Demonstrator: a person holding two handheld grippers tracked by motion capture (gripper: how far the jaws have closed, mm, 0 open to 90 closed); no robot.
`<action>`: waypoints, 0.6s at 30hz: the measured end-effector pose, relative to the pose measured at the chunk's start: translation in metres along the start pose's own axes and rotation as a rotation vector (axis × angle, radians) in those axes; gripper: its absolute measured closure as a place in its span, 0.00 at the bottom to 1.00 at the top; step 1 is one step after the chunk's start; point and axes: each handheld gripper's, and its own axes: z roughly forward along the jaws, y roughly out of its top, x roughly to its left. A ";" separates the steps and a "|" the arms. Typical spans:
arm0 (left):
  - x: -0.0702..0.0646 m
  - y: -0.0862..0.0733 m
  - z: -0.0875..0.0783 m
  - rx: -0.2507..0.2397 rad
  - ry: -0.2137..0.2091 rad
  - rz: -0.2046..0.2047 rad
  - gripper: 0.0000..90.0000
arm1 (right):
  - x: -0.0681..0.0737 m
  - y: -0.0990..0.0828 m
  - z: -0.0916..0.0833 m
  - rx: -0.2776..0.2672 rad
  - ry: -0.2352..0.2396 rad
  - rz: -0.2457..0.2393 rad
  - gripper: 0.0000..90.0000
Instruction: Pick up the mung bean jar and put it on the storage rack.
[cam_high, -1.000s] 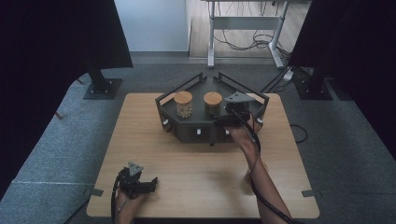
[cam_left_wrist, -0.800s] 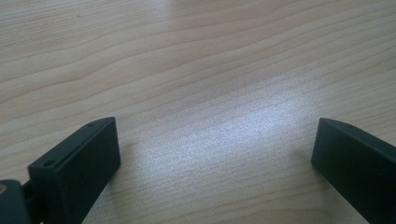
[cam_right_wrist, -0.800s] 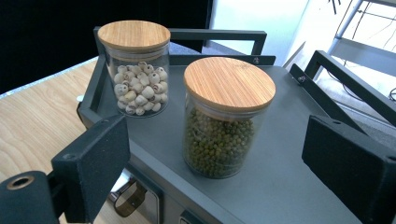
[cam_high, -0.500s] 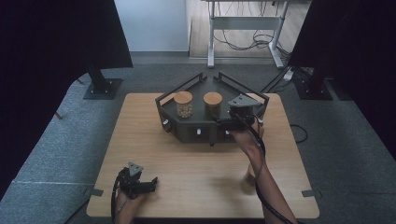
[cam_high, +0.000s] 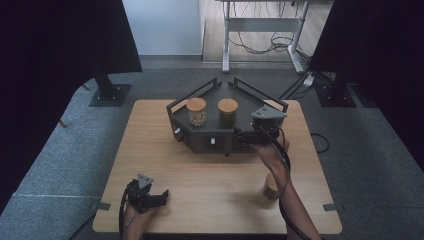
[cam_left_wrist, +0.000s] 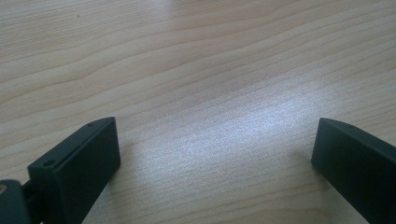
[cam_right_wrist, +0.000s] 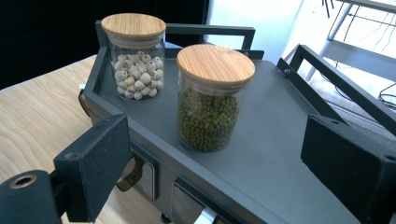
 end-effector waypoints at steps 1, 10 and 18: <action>0.000 0.000 0.000 0.000 0.000 0.000 0.01 | 0.000 -0.001 -0.001 -0.001 -0.002 0.002 0.09; 0.000 0.000 0.000 0.000 0.000 0.000 0.01 | -0.006 -0.015 -0.008 0.002 -0.020 0.005 0.09; 0.000 0.000 0.000 0.000 0.000 0.000 0.01 | -0.010 -0.027 -0.019 -0.002 -0.036 0.016 0.09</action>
